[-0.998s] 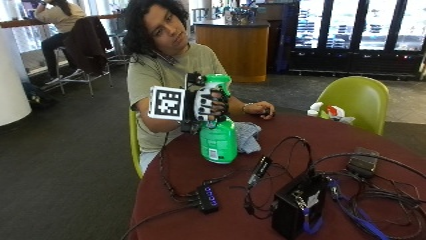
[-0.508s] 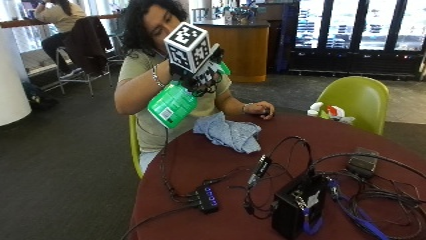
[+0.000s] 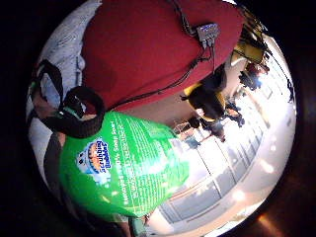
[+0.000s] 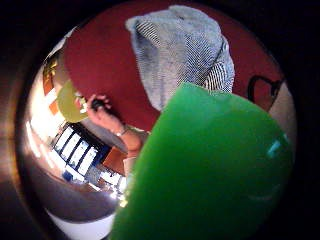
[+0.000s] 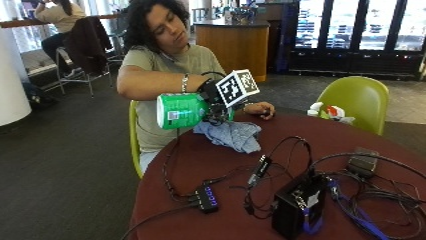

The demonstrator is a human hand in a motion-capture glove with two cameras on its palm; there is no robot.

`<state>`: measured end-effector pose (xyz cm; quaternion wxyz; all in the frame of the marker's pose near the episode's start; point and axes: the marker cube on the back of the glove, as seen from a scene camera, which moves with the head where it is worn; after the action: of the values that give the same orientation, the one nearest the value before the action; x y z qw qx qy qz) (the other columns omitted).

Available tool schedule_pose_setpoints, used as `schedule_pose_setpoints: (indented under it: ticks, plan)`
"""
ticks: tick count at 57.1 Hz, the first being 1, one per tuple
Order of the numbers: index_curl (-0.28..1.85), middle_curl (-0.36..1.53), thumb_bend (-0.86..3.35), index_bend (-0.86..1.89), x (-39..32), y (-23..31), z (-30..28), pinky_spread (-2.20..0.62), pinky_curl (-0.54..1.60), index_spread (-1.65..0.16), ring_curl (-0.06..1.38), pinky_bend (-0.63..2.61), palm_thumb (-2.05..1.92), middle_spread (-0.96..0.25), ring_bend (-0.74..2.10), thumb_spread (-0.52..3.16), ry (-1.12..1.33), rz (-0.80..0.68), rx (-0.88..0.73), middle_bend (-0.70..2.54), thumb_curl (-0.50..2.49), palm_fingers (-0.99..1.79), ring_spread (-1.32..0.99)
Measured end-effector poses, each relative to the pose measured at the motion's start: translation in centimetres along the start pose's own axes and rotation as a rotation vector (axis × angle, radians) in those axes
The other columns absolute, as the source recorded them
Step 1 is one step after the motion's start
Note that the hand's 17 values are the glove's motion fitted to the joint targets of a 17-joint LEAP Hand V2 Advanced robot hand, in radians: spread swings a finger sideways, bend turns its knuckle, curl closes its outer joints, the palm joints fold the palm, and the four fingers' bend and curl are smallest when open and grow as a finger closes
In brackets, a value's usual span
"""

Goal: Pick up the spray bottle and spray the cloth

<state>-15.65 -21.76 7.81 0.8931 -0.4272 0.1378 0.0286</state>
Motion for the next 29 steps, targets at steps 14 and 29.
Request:
schedule_pose_setpoints:
  ticks: [14, 29]
  plan:
    - [0.57, 0.52, -0.03, 0.31, -0.6, -3.0, 2.3, -0.19, 0.4, -0.16, 0.46, 0.36, 1.01, -0.13, 0.51, 0.38, 0.064, 0.081, -0.066, 0.61, 0.77, 1.31, -0.15]
    - [0.58, 0.51, -0.03, 0.3, -0.8, 1.5, -2.0, -0.19, 0.4, -0.17, 0.46, 0.35, 1.01, -0.13, 0.49, 0.4, -0.077, -0.066, 0.107, 0.6, 0.78, 1.3, -0.15]
